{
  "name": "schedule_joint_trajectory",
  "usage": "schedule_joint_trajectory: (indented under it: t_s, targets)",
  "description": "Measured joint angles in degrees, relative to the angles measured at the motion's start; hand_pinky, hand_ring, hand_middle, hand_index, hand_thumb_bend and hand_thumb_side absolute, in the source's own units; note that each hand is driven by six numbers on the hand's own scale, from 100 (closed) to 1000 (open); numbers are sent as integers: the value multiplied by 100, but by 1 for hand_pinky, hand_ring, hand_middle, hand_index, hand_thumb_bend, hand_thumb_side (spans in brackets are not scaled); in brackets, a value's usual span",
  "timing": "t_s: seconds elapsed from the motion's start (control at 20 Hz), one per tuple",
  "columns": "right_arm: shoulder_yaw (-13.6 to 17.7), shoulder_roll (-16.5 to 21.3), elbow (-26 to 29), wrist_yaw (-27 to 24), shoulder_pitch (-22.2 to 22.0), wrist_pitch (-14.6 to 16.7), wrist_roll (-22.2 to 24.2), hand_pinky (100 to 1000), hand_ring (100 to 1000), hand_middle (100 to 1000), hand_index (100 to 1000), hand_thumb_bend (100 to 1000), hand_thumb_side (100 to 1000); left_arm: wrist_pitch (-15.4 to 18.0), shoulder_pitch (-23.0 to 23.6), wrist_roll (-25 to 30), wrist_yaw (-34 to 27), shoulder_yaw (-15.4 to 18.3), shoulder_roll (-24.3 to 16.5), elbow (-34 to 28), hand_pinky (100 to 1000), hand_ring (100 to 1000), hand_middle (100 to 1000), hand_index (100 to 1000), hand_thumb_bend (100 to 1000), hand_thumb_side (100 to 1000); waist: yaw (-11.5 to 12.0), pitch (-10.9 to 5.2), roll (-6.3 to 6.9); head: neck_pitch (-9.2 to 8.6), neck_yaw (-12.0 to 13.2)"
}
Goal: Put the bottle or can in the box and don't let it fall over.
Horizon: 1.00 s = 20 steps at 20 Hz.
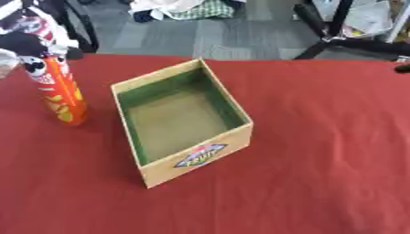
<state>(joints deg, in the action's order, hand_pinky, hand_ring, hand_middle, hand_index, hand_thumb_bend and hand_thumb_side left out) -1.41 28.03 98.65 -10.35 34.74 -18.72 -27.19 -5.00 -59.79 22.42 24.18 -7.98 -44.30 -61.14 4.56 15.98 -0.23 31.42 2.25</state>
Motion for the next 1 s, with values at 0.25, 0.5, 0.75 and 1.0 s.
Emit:
schedule_joint_trajectory:
  t_s: [0.25, 0.5, 0.75, 1.0]
  targets:
    - [15, 0, -3, -4, -4, 4, -6, 547, 735, 759, 722, 189, 554, -40, 105, 231, -1, -10, -61, -51, 761, 776, 820, 829, 838, 392, 20, -9, -28, 17, -18]
    - [32, 0, -4, -10, -4, 15, -20, 547, 735, 759, 722, 190, 554, -46, 129, 316, 11, -10, -99, -84, 755, 773, 808, 817, 781, 373, 38, -10, -33, 17, -32]
    - [32, 0, -10, -33, -4, 18, -35, 547, 735, 759, 722, 190, 554, -30, 131, 349, 101, -11, -99, -119, 740, 762, 797, 812, 728, 351, 39, -11, -43, 17, -33]
    - [34, 0, -17, -35, -5, 20, -37, 547, 735, 758, 722, 189, 554, -16, 139, 355, 276, -28, -98, -145, 647, 699, 774, 795, 667, 246, 38, -11, -43, 16, -35]
